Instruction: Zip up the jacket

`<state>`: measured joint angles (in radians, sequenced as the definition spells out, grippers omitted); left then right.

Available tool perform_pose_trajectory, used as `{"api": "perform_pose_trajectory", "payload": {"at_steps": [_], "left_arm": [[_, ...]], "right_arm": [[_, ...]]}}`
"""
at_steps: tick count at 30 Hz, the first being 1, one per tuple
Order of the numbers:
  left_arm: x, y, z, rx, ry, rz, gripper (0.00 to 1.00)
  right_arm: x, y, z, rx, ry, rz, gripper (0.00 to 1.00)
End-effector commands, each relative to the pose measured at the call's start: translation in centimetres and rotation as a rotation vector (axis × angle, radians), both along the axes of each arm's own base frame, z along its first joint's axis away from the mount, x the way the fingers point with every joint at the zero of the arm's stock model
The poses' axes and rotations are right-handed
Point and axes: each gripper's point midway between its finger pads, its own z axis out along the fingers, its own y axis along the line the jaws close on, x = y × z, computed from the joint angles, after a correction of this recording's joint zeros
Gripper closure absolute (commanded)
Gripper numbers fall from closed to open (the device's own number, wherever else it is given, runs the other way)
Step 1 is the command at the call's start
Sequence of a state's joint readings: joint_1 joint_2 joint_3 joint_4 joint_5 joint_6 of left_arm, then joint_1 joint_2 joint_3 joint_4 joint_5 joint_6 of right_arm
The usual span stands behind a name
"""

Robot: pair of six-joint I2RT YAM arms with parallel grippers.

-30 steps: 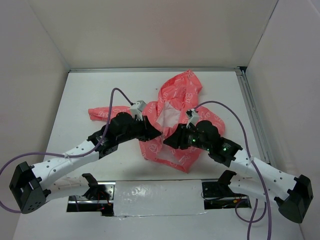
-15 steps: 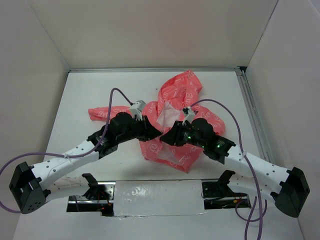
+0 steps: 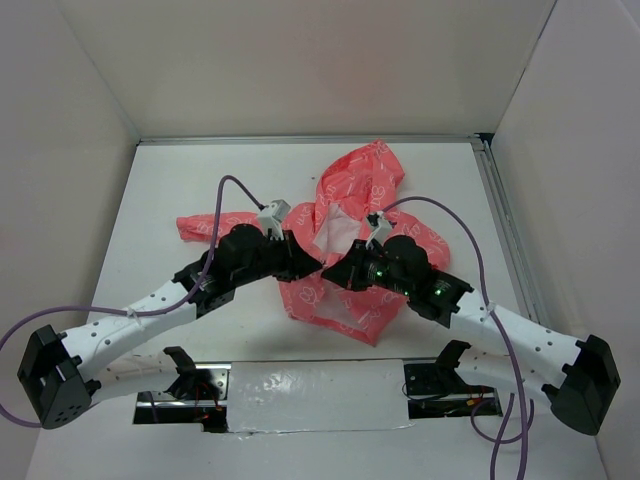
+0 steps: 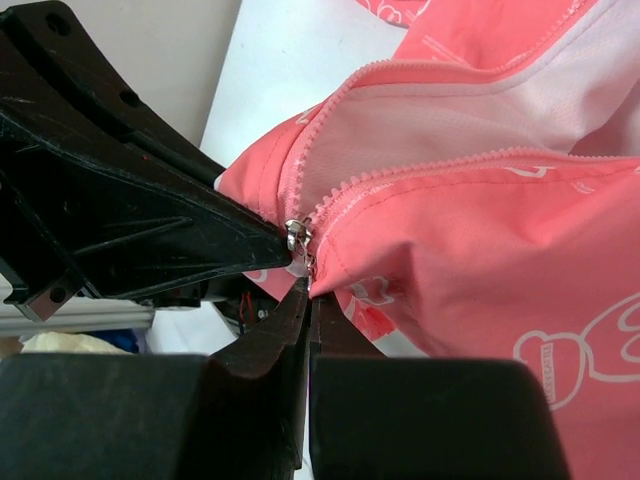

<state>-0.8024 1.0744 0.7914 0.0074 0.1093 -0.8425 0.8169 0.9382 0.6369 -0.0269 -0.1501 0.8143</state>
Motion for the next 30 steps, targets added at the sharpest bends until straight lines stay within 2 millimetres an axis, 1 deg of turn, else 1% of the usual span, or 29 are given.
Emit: {"api": "perform_pose_trajectory", "payload": {"at_steps": [1,2,3,4,5,6,7,8,9,10,11,12,16,17,18,19,20,22,23,25,26,28,29,30], "left_arm": [[0.4,-0.1,1.7,-0.030,-0.038,0.010,1.00],[0.3,0.0,1.4,-0.019,-0.029,0.012,1.00],[0.5,0.1,1.1,-0.003,-0.034,0.017,1.00],[0.4,0.4,0.4,0.020,-0.014,0.024,1.00],[0.5,0.5,0.0,0.035,-0.015,0.027,1.00],[0.4,0.6,-0.4,0.051,-0.011,0.025,1.00],[0.3,0.7,-0.7,0.062,-0.008,0.022,1.00],[0.4,0.8,-0.9,0.076,-0.019,0.014,1.00],[0.2,0.9,-1.6,0.096,-0.005,0.012,1.00],[0.3,1.0,-1.5,0.102,0.001,0.022,1.00],[0.2,1.1,-2.1,0.121,0.011,0.021,1.00],[0.3,1.2,-2.2,0.126,0.015,0.030,1.00],[0.6,1.4,-2.4,0.164,-0.060,0.005,1.00],[0.8,1.4,-2.6,0.180,-0.074,0.006,1.00],[0.9,1.6,-2.9,0.198,-0.078,0.015,1.00],[1.0,1.8,-3.3,0.231,-0.107,-0.003,1.00],[1.8,2.3,-3.9,0.269,-0.122,0.034,1.00],[2.8,3.3,-4.3,0.317,-0.135,0.100,1.00],[3.2,3.4,-4.3,0.326,-0.151,0.110,1.00],[3.6,3.4,-3.9,0.328,-0.187,0.115,1.00],[3.7,3.4,-4.0,0.331,-0.198,0.115,1.00],[3.9,3.3,-3.6,0.321,-0.227,0.113,1.00],[3.7,3.1,-3.5,0.318,-0.233,0.095,1.00],[3.6,3.2,-3.7,0.331,-0.246,0.081,1.00]], "right_arm": [[0.2,0.0,3.5,0.011,-0.068,-0.017,1.00],[0.1,-0.2,3.5,-0.005,-0.062,-0.023,1.00],[-0.3,-0.4,3.0,-0.038,-0.042,-0.017,1.00],[-0.1,-0.4,3.8,-0.041,-0.048,-0.022,1.00],[-0.5,-1.0,2.7,-0.102,-0.005,-0.025,1.00],[-0.1,-1.0,3.0,-0.132,0.011,-0.040,1.00],[0.0,-1.3,2.9,-0.165,0.022,-0.049,1.00],[0.4,-2.0,2.0,-0.222,0.028,-0.089,1.00],[0.7,-1.9,1.6,-0.249,0.037,-0.098,1.00],[0.8,-1.9,1.5,-0.265,0.040,-0.099,1.00],[0.8,-1.9,1.1,-0.313,0.057,-0.083,1.00],[0.8,-2.1,0.7,-0.340,0.074,-0.091,1.00],[-0.2,-1.2,-0.3,-0.416,0.060,0.018,1.00],[-0.4,-1.4,-1.5,-0.472,0.072,0.051,1.00],[-0.6,-1.2,-1.5,-0.482,0.076,0.060,1.00],[-0.9,-1.2,-2.0,-0.505,0.082,0.070,1.00],[-0.9,-1.1,-2.3,-0.515,0.081,0.078,1.00],[-1.2,-0.8,-3.0,-0.531,0.095,0.098,1.00],[-1.3,-0.8,-3.4,-0.539,0.101,0.100,1.00],[-1.2,-1.3,-3.7,-0.557,0.115,0.078,1.00],[-1.1,-1.5,-3.6,-0.559,0.110,0.064,1.00],[-0.7,-1.7,-3.1,-0.544,0.100,0.028,1.00],[-1.0,-1.8,-2.8,-0.527,0.087,0.035,1.00],[-0.8,-1.9,-2.4,-0.512,0.077,0.020,1.00]]}}
